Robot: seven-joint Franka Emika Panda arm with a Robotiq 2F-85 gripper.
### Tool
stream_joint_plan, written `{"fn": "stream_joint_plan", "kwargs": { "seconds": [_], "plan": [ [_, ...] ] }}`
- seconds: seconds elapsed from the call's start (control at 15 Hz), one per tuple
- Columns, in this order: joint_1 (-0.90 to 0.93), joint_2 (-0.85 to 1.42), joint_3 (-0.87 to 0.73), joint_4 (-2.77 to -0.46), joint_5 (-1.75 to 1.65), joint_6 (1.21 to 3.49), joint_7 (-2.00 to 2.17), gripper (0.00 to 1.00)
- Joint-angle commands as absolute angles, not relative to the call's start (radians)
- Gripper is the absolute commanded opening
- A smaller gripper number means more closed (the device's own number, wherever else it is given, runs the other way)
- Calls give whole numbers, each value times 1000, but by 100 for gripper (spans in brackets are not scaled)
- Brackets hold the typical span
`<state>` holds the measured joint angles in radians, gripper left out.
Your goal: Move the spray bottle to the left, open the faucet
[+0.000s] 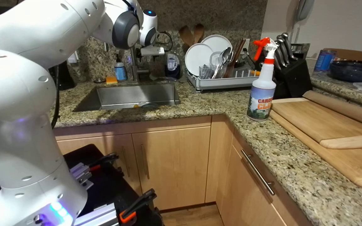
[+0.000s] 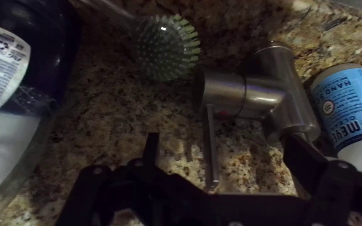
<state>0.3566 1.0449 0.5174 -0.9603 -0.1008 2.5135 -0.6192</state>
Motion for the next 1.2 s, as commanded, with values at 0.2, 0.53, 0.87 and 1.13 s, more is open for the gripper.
{"fn": "stream_joint_plan", "kwargs": {
  "seconds": [0.2, 0.53, 0.87, 1.13],
  "plan": [
    [351, 1144, 562, -860, -82, 2555, -694, 100],
    [359, 1133, 546, -874, -106, 2564, -644, 100],
    [375, 1170, 507, -810, -129, 2537, -656, 100],
    [404, 1194, 489, -745, -66, 2521, -700, 100]
  ]
}}
